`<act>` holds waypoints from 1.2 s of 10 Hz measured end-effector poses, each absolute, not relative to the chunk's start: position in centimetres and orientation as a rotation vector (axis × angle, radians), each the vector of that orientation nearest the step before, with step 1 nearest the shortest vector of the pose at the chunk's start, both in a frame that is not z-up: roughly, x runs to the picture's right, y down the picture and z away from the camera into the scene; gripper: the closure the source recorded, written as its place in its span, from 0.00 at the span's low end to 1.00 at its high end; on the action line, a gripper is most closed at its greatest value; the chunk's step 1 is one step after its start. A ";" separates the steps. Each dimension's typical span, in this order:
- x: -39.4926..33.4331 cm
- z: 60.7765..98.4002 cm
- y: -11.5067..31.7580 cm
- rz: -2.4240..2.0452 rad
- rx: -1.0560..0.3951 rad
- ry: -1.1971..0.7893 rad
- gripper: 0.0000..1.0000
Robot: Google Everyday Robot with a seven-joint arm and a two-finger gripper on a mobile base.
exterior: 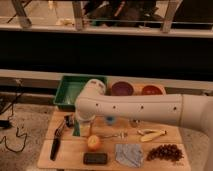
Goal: Place sponge in plastic cup
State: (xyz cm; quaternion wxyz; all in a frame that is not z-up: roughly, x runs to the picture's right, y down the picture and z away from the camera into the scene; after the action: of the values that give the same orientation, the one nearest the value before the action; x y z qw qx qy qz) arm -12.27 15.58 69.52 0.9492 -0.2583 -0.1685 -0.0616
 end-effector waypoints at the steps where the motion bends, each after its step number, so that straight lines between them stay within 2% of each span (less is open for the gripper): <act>1: -12.0 69.6 15.5 -0.124 -0.522 -0.340 0.86; 9: -12.2 69.6 15.5 -0.124 -0.521 -0.340 0.86; 12: -10.4 70.0 12.5 -0.070 -0.461 -0.311 0.86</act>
State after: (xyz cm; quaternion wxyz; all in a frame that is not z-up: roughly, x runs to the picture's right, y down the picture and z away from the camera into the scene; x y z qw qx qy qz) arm -10.40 12.54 69.95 0.9610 -0.2275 -0.1537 -0.0344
